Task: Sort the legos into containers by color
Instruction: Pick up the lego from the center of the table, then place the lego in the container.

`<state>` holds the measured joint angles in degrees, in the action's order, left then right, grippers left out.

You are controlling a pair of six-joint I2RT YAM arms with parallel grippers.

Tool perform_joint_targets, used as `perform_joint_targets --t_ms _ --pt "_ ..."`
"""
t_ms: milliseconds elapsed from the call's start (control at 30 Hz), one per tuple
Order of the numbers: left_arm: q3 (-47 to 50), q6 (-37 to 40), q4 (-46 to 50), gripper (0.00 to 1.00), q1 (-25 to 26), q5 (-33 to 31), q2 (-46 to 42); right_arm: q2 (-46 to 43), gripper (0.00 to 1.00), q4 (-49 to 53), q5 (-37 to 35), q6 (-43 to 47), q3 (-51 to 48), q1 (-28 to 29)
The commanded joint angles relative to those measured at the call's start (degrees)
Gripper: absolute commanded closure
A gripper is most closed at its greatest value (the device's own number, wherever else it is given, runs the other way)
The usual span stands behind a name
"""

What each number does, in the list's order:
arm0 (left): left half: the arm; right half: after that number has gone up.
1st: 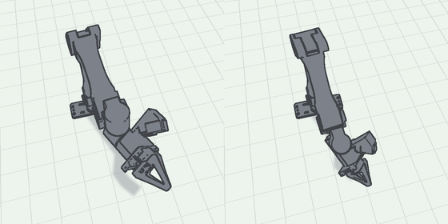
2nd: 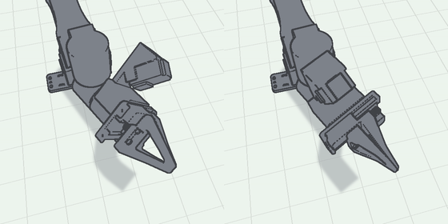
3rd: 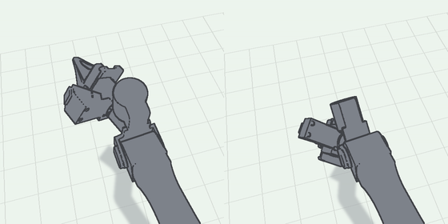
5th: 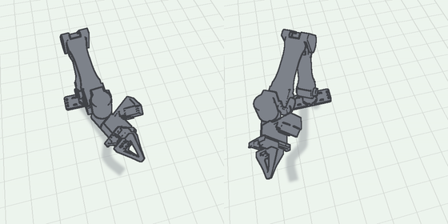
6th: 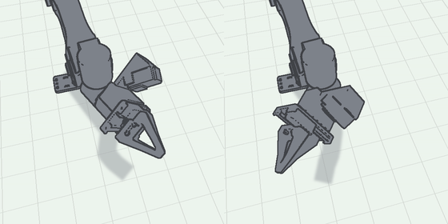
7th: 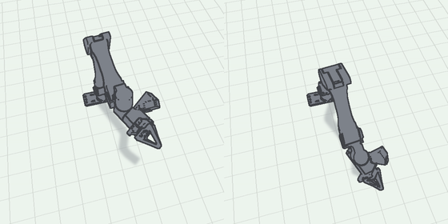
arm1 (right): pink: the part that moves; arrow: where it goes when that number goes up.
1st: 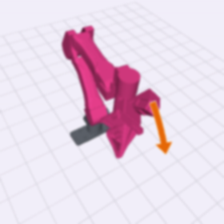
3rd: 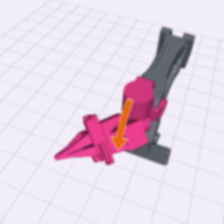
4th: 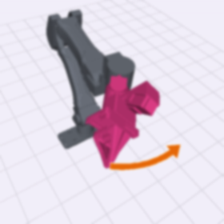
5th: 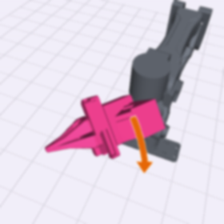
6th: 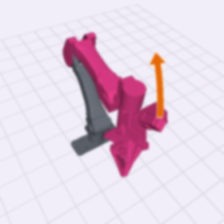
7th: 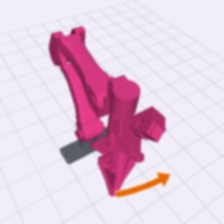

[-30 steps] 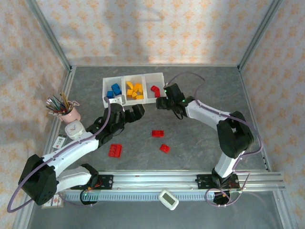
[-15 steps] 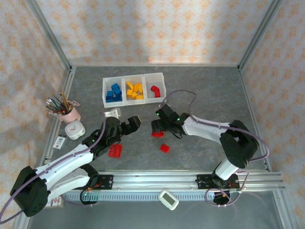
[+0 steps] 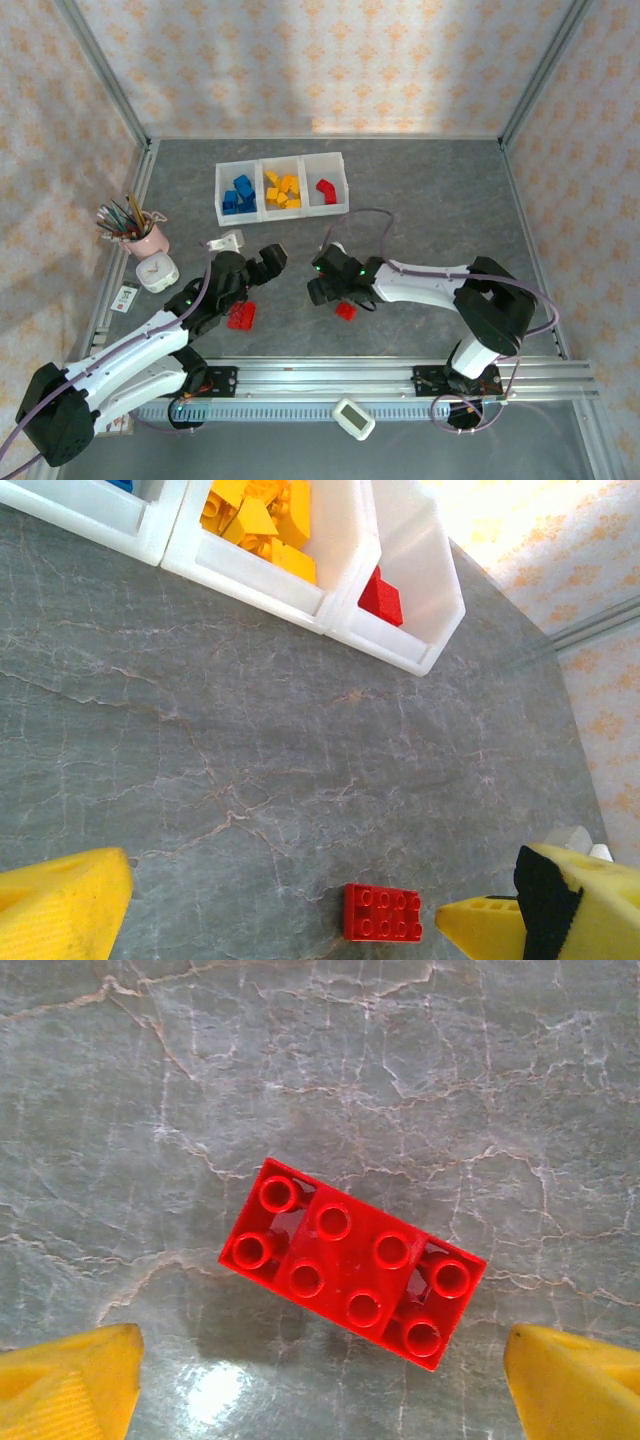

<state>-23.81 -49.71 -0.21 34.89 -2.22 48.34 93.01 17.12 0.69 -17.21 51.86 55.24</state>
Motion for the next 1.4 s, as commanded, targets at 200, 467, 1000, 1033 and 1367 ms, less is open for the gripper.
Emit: perform_joint_targets --t_ms 200,467,1000,1033,1367 --pt "0.8 -0.9 0.6 0.01 0.2 -1.2 -0.3 4.2 0.05 0.2 -9.2 -3.5 1.0 -1.4" --pt "0.9 -0.8 0.2 0.01 0.2 -1.3 -0.1 6.1 0.16 -2.2 -4.9 -1.8 2.7 -6.3" --pt "-0.1 0.6 -0.5 0.01 0.0 -2.0 1.3 4.7 0.72 -2.4 -1.5 0.5 5.0 -7.1" --pt "-0.5 1.0 -0.5 0.01 0.0 -1.9 1.6 4.3 0.73 -2.3 -1.5 0.5 5.5 -7.3" --pt "-7.4 5.2 -0.5 0.01 -0.8 -1.0 8.3 7.0 0.72 -3.0 -4.6 1.4 18.6 -13.8"
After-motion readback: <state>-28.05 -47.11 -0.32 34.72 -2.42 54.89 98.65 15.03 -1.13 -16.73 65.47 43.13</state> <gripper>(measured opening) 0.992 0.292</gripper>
